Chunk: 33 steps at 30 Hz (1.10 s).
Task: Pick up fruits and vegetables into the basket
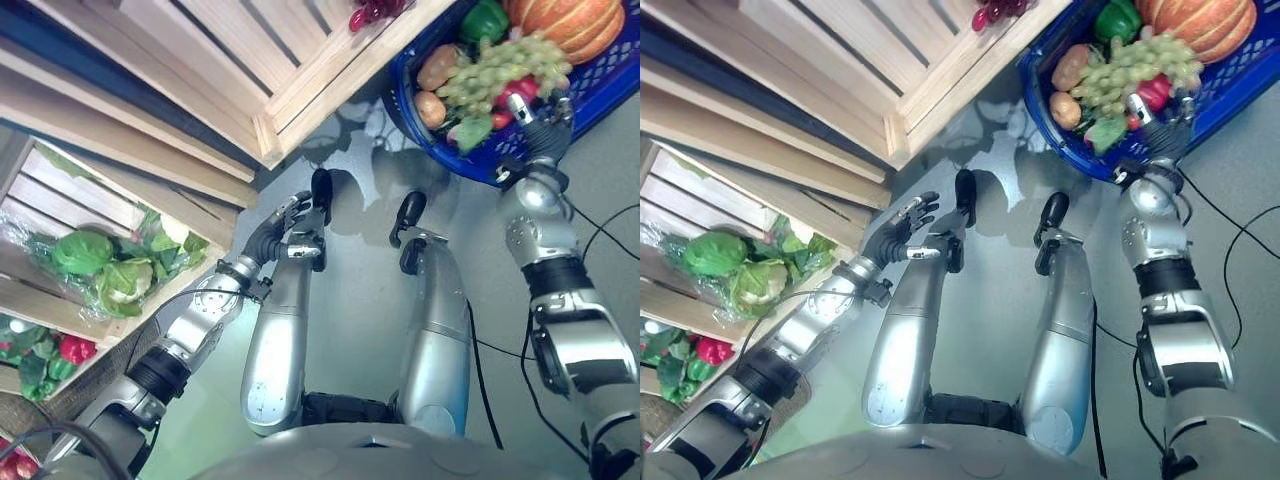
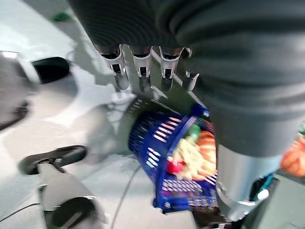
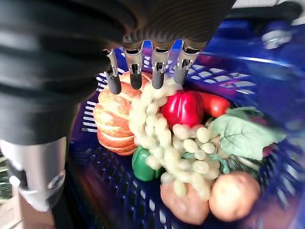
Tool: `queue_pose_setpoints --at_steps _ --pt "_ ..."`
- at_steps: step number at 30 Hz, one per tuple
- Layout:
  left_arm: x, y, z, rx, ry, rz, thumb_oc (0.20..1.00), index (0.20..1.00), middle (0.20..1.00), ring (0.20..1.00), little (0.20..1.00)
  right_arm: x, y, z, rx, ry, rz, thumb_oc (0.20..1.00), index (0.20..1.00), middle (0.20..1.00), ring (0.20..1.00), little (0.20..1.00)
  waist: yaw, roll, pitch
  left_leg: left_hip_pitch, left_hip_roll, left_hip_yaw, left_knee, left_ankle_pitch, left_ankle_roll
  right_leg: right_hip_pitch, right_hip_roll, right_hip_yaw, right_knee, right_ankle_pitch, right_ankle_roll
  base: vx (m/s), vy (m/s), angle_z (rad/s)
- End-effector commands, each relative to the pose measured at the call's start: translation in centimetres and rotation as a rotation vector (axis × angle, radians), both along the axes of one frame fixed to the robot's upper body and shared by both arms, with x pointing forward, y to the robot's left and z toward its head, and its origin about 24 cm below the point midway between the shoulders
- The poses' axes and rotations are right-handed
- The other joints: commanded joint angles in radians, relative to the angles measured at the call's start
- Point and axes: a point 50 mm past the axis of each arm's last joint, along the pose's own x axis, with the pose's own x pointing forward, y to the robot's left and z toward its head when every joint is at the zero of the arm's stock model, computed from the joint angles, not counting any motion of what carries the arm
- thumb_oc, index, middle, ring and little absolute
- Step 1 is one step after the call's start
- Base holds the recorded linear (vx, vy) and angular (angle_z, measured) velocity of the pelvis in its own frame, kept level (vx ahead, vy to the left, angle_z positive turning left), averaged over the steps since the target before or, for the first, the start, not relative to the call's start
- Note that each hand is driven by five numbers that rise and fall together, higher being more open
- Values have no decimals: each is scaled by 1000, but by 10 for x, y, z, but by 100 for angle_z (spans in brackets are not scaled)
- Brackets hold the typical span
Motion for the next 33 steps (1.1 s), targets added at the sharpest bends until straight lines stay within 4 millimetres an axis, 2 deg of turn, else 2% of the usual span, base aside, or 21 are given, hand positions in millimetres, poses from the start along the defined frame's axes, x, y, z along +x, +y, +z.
queue_pose_setpoints --at_steps 1,5,6,7,8,13,18,20,23,26,27,33 --pt "-19 -13 5 -100 -71 -16 1000 1000 1000 1000 1000 -20 0 -3 -95 -76 36 1000 1000 1000 1000 1000 -48 75 -56 104 -32 39 16 -163 35 75 71 -47 -92 46 34 -16 50 -10" --pt "-17 -3 20 -107 -139 32 1000 1000 1000 1000 1000 -41 26 -31 -108 -60 158 1000 1000 1000 1000 1000 -74 58 -56 174 -30 54 -7 -165 32 145 73 -41 -129 50 41 -26 34 -6" --pt "-15 1 27 -107 -168 46 1000 1000 1000 1000 1000 -46 30 -33 -116 -69 185 1000 1000 1000 1000 1000 -80 53 -56 167 -29 65 -22 -135 37 140 74 -47 -152 81 34 -5 23 -8" --pt "-17 2 26 -106 -169 50 1000 1000 1000 1000 1000 -51 31 -40 -121 -52 195 1000 1000 1000 1000 1000 -82 51 -56 201 -30 59 -17 -162 31 171 77 -37 -144 54 45 -67 19 -11" --pt "-17 7 34 -103 -212 60 1000 1000 1000 1000 1000 -58 33 -44 -131 -54 205 1000 1000 1000 1000 1000 -88 46 -56 203 -28 71 -33 -136 37 175 77 -41 -167 81 38 6 22 -12" --pt "-28 21 63 -34 -447 119 1000 1000 1000 1000 1000 -81 33 -56 -170 -44 241 1000 1000 1000 1000 1000 -111 39 -56 279 -31 85 -48 -146 39 249 85 -29 -194 72 45 -2 35 -12" --pt "-35 30 100 303 -876 311 1000 1000 1000 1000 1000 -94 30 -58 -228 -14 285 1000 1000 1000 1000 1000 -137 42 -56 334 -38 98 -58 -151 37 298 89 -15 -202 56 52 27 61 -7" --pt "-32 42 120 500 -1068 450 1000 1000 1000 1000 1000 -98 28 -59 -265 2 314 1000 1000 1000 1000 1000 -150 48 -56 355 -41 105 -61 -151 34 315 86 -11 -200 48 54 28 87 -10" --pt "-23 65 147 680 -1158 594 1000 1000 1000 1000 1000 -105 27 -58 -316 21 355 1000 1000 1000 1000 1000 -176 58 -56 385 -39 122 -70 -148 27 334 79 1 -200 41 57 48 121 -17" --pt "-17 76 162 852 -1255 694 1000 1000 1000 1000 1000 -109 24 -55 -350 22 390 1000 1000 1000 1000 1000 -200 65 -56 397 -37 137 -71 -147 21 338 77 15 -198 37 59 36 106 -16" --pt "-14 83 171 980 -1318 752 1000 1000 1000 1000 1000 -112 21 -52 -371 19 416 1000 1000 1000 1000 1000 -220 68 -56 398 -34 147 -67 -148 17 336 78 26 -195 35 59 30 84 -10" --pt "3 100 178 1248 -1328 834 1000 1000 1000 1000 1000 -118 14 -46 -424 11 487 1000 1000 1000 1000 1000 -273 77 -56 396 -24 181 -53 -152 10 315 86 69 -180 30 60 50 101 -17"
